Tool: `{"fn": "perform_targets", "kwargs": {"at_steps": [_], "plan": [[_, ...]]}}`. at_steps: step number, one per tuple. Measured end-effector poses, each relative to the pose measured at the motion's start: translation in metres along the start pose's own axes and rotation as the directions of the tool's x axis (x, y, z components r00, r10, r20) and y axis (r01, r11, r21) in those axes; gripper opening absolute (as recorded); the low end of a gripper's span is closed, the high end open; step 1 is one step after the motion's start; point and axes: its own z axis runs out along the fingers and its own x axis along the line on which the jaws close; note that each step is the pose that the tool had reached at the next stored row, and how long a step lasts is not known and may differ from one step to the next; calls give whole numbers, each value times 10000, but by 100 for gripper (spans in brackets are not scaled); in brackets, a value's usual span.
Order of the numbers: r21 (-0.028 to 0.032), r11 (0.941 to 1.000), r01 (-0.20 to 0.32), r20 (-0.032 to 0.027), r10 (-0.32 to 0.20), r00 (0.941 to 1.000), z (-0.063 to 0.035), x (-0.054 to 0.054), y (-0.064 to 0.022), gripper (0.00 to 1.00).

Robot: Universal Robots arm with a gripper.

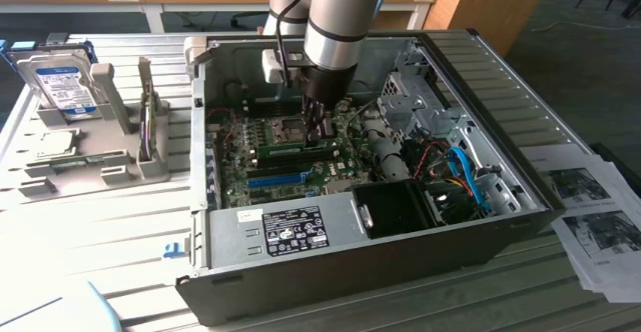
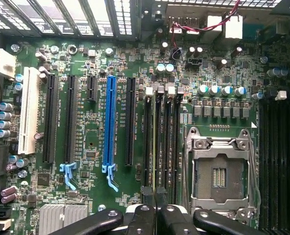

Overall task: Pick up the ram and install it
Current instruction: 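Insert the ram into the slot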

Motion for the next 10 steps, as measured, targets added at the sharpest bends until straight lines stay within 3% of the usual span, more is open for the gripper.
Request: {"fn": "perform_targets", "kwargs": {"at_steps": [10], "plan": [[1,10000,0,3,0,10000,1,28,0,11]]}}
